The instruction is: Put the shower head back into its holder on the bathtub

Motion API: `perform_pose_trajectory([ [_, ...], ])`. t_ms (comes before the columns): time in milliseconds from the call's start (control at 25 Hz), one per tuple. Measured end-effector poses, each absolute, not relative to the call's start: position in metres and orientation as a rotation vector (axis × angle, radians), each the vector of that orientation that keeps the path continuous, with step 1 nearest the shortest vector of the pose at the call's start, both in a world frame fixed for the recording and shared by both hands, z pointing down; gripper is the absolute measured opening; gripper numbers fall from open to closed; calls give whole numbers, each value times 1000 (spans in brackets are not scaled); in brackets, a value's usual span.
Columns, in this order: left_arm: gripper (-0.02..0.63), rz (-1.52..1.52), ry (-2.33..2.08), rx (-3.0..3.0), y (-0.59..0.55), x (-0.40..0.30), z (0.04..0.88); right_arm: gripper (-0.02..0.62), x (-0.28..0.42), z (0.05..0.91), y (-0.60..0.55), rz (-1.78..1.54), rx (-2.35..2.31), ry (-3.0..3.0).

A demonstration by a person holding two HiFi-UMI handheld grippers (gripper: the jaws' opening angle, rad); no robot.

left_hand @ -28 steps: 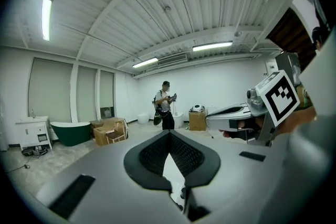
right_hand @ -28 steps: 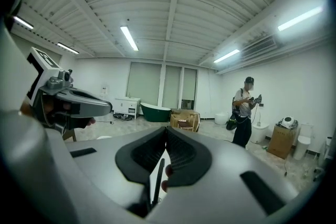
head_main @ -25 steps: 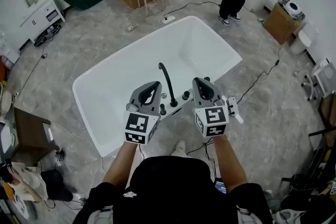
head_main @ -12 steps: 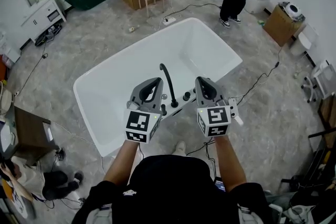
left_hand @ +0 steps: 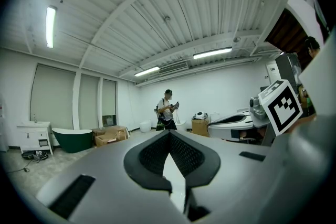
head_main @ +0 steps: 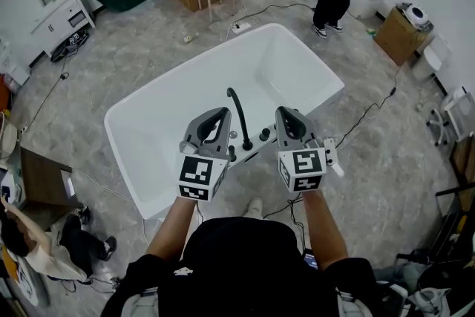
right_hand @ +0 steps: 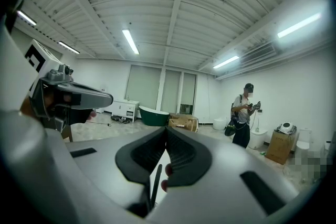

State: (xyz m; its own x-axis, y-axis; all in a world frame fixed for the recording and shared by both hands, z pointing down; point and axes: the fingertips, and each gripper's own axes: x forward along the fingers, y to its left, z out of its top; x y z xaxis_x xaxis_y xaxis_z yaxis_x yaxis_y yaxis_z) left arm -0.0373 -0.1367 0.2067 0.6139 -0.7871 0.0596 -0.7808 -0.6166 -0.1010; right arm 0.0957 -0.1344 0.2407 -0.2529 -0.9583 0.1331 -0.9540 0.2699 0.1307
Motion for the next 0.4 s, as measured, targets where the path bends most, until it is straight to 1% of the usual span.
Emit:
perform_pose_trajectory([
  [400,14,-154,1369,-2756,-138,-37,209,21,95,246,-135,-22,1782,-2356],
])
